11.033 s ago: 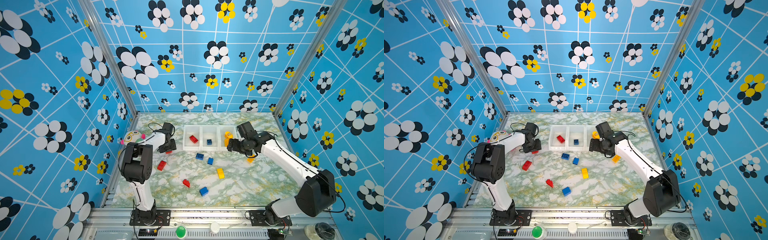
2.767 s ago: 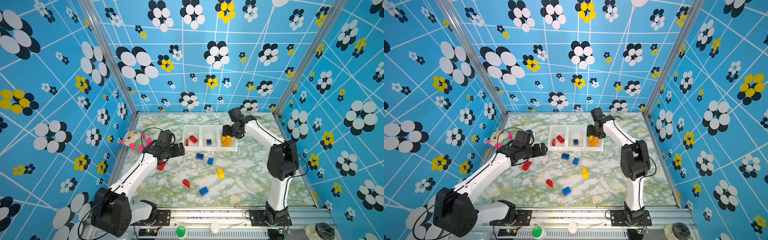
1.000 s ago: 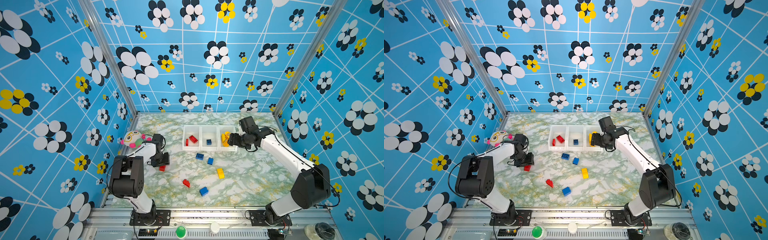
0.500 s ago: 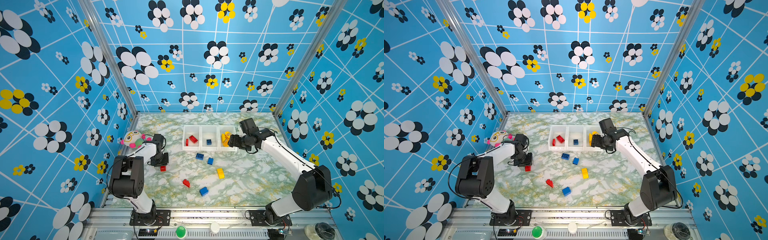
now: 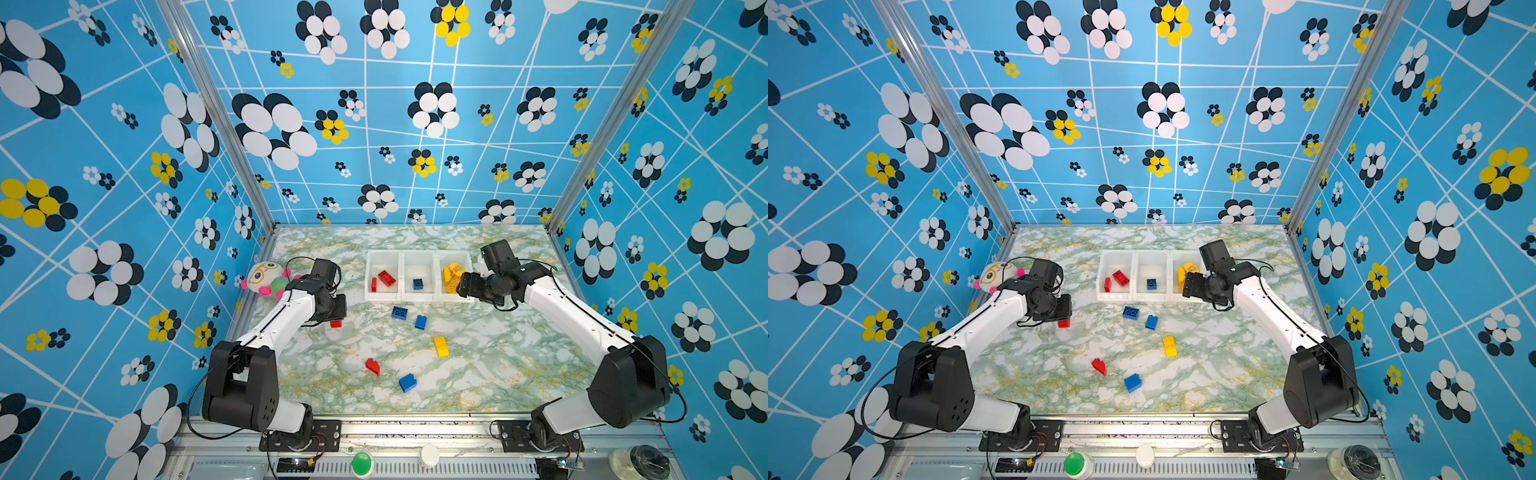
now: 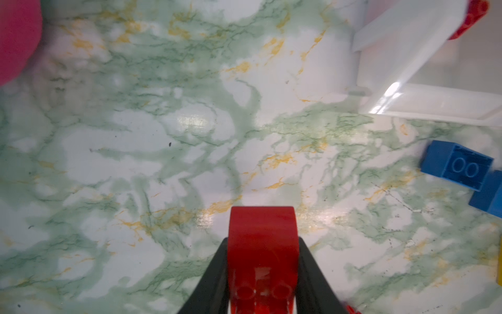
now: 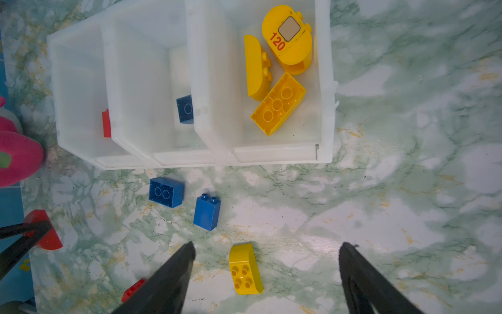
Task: Sort the legos into containers by color
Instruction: Pick up the lego from the middle-left of the table, then place the lego in the container.
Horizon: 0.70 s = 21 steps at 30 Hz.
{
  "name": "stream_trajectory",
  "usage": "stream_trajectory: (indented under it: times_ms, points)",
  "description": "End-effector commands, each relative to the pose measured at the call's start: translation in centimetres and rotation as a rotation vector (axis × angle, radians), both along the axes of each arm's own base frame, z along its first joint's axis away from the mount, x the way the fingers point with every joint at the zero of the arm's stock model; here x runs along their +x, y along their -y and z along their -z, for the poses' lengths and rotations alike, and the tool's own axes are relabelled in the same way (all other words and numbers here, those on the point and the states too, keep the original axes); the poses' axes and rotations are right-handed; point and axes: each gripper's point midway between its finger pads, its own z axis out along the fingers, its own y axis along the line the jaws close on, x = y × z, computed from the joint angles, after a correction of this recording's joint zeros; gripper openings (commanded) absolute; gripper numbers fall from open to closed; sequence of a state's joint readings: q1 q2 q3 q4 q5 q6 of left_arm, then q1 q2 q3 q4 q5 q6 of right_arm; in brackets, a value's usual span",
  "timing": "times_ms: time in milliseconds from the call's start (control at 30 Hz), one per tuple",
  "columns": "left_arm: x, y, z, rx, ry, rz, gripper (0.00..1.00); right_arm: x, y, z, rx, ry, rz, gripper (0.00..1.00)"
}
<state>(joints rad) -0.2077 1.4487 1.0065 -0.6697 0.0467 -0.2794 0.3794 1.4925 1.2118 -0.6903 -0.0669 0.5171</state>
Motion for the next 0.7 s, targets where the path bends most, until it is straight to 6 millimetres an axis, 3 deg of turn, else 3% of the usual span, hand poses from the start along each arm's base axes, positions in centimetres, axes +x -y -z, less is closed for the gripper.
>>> stream_trajectory:
  times_ms: [0, 300, 467, 667]
  points:
    - [1.6, 1.8, -3.0, -0.021, 0.094, 0.003, 0.25, -0.5, -0.6, -0.6, 0.039, 0.013, -0.001, 0.86]
    - [6.4, 8.5, -7.0, -0.083, 0.211, 0.095, 0.25, -1.1, -0.6, -0.6, 0.055, 0.013, 0.004, 0.87]
    - [9.3, 11.8, -7.6, -0.096, 0.243, 0.148, 0.25, -1.2, -0.6, -1.0, 0.061, 0.019, 0.005, 0.87]
    - [12.9, 14.0, -7.0, -0.095, 0.265, 0.176, 0.25, -1.1, -0.6, -1.2, 0.064, 0.022, 0.004, 0.87]
